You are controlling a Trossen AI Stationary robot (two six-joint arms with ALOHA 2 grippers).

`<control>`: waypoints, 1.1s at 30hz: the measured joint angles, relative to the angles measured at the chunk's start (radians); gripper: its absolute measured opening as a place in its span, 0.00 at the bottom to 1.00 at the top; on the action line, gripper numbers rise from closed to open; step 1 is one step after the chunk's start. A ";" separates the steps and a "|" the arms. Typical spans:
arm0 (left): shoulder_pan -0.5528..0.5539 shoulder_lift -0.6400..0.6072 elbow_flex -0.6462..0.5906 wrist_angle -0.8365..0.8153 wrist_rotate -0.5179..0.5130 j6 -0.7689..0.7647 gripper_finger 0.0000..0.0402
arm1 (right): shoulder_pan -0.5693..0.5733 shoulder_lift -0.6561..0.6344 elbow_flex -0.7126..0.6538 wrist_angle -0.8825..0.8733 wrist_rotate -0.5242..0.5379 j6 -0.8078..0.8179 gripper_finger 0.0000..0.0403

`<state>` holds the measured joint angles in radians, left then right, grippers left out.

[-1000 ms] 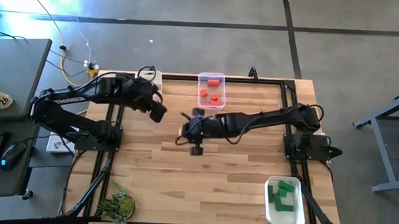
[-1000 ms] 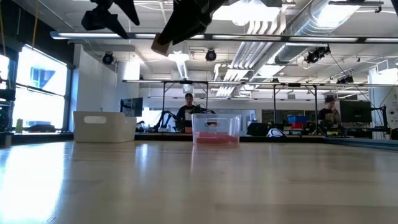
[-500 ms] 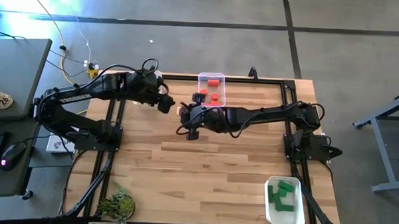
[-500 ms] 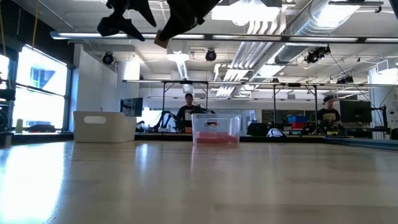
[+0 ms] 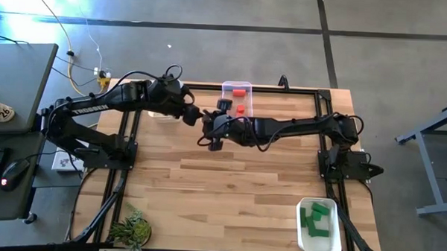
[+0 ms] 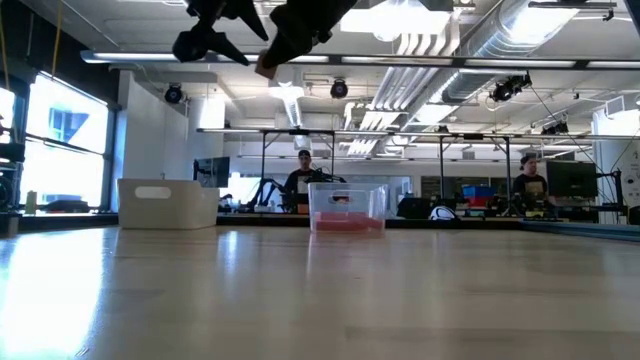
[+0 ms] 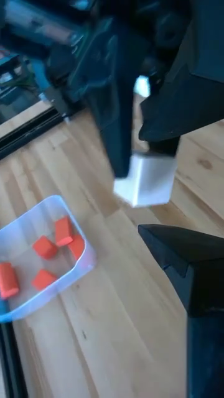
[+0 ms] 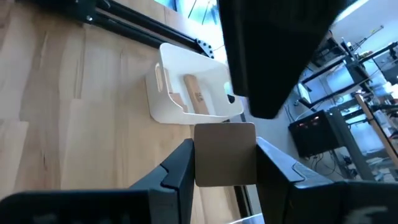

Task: Sort & place blocks by color
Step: Put the brown block into the top white bin

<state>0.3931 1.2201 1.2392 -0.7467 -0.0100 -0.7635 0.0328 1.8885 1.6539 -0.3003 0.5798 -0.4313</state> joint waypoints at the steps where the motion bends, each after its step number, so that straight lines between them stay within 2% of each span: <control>1: 0.000 0.000 0.000 -0.001 -0.010 -0.007 0.54 | 0.003 0.000 0.000 0.004 0.006 -0.001 0.26; 5: 0.000 0.000 0.000 -0.001 -0.018 -0.012 0.54 | 0.014 0.000 0.000 0.031 0.030 -0.021 0.26; 24: -0.002 -0.002 0.001 0.012 -0.017 0.007 0.54 | 0.013 0.002 0.000 0.152 0.018 -0.014 0.26; 28: -0.002 -0.002 0.001 0.017 -0.019 0.041 0.50 | 0.013 0.002 0.000 0.179 0.017 -0.013 0.26; 33: -0.002 -0.002 0.002 0.021 -0.016 0.085 0.40 | 0.013 0.003 0.000 0.188 0.012 -0.013 0.26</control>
<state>0.3908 1.2179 1.2407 -0.7259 -0.0262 -0.6787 0.0456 1.8912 1.6535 -0.1120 0.5922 -0.4438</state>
